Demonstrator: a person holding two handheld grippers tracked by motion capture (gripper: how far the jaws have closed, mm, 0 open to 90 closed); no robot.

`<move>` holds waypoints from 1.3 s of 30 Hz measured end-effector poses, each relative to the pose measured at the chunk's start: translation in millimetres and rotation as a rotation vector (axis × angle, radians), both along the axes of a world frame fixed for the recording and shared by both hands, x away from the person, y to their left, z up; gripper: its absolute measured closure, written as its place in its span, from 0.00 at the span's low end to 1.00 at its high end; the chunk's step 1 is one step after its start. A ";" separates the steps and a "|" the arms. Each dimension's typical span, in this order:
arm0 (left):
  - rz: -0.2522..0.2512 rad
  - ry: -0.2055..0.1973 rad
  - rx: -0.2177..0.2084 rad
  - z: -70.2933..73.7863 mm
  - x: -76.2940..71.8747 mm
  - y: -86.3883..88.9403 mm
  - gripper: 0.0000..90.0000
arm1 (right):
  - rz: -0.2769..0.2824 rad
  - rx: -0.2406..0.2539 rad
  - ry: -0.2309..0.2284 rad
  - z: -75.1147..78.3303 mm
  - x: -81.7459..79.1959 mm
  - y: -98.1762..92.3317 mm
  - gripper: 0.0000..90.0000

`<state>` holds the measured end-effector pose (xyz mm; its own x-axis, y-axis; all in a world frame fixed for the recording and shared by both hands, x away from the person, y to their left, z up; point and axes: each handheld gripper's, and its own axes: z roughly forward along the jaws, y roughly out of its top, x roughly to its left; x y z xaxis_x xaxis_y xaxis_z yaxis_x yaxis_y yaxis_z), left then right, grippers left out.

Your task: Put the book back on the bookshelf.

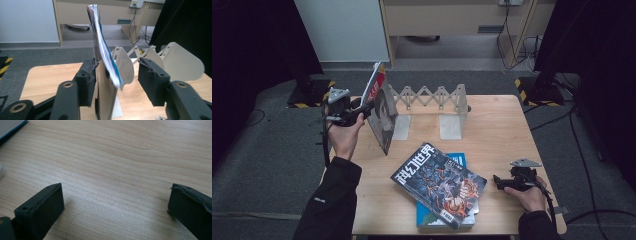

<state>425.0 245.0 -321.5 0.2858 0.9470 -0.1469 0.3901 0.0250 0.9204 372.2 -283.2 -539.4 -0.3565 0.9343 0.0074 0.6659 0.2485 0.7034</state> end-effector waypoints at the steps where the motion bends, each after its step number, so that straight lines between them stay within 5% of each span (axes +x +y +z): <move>1: -0.004 -0.008 -0.007 -1.8 -3.4 1.7 0.52 | 0.000 0.000 0.000 0.0 0.0 0.0 0.00; 11: -0.064 -0.024 -0.044 -29.0 -41.3 12.5 0.41 | 0.000 0.000 0.001 0.0 0.0 0.0 0.00; 18: -0.116 0.025 -0.068 -58.6 -60.2 13.4 0.38 | -0.001 0.001 0.000 0.0 0.2 -0.1 0.00; 22: -0.160 0.042 -0.046 -82.2 -66.5 4.9 0.37 | -0.003 0.002 -0.005 0.4 -0.1 0.0 0.04; 25: -0.173 0.055 -0.039 -88.6 -68.3 1.3 0.35 | -0.006 -0.001 0.007 5.2 -1.2 0.3 0.17; 31: -0.193 0.087 -0.017 -106.7 -72.0 -8.1 0.34 | 0.033 -0.001 0.023 8.7 -4.3 3.0 0.24; 39: -0.226 0.150 -0.005 -132.2 -71.8 -17.0 0.32 | 0.044 0.039 -0.032 23.3 -8.8 6.4 0.30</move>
